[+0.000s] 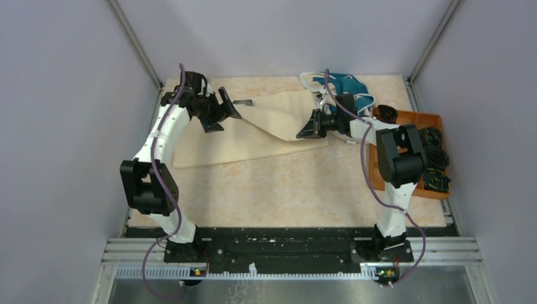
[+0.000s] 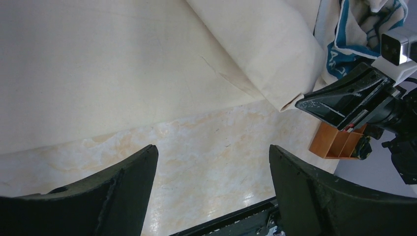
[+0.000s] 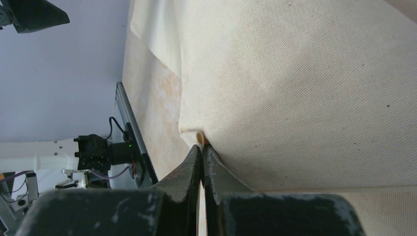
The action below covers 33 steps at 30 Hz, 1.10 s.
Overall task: Open and lay out the surgical kit
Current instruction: Open the surgical kit at the center of the board.
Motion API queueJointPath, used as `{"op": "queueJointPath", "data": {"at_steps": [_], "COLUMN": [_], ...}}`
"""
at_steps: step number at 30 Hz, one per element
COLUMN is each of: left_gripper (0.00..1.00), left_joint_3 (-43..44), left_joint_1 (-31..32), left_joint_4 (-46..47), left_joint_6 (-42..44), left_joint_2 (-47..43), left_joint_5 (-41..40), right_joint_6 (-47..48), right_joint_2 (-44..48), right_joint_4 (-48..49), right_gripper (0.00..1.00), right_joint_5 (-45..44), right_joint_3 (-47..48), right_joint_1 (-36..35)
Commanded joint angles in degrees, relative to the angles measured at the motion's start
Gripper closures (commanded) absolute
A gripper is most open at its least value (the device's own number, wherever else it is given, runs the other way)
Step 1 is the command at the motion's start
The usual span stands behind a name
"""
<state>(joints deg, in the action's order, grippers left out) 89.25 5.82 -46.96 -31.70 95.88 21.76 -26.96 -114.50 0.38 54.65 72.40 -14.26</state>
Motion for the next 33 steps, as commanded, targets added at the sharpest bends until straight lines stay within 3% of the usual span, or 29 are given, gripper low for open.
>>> {"op": "queueJointPath", "data": {"at_steps": [1,6,12,21,24,27,31,33], "left_gripper": [0.11,0.11,0.11,0.1,0.1,0.1,0.23,0.35], "left_joint_3": [0.2,1.7,3.4,-5.1,-8.7,-13.0,-16.0,-17.4], "left_joint_1": [-1.2,-1.9,-2.1,-2.0,-2.0,-2.0,-4.7,-7.7], "left_joint_4": [1.9,1.4,0.0,1.8,1.3,1.7,2.4,4.4], "left_joint_6": [-1.5,-0.2,1.7,4.6,4.4,3.9,0.1,-1.2], "left_joint_2": [-1.7,-1.7,-2.8,-12.9,-16.1,-18.3,-17.2,-14.7], "left_joint_5": [1.7,-0.1,-2.9,-4.6,-6.3,-11.3,-14.1,-13.1], "right_joint_6": [0.3,-1.0,4.9,9.3,6.1,7.2,6.9,7.0], "right_joint_2": [4.1,9.0,15.9,30.5,34.9,33.9,33.6,33.0], "right_joint_4": [-2.4,-7.4,-21.4,-29.8,-29.9,-37.1,-36.7,-36.5], "right_gripper": [1.0,1.0,1.0,1.0,1.0,1.0,1.0,1.0], "right_joint_5": [0.6,0.2,-2.5,-6.8,-6.0,-12.0,-13.2,-12.9], "right_joint_3": [0.4,-3.7,-9.6,-28.9,-30.5,-29.0,-29.1,-26.9], "right_joint_1": [-0.6,-1.2,-1.6,-1.7,-1.9,-1.9,-1.9,-1.9]}}
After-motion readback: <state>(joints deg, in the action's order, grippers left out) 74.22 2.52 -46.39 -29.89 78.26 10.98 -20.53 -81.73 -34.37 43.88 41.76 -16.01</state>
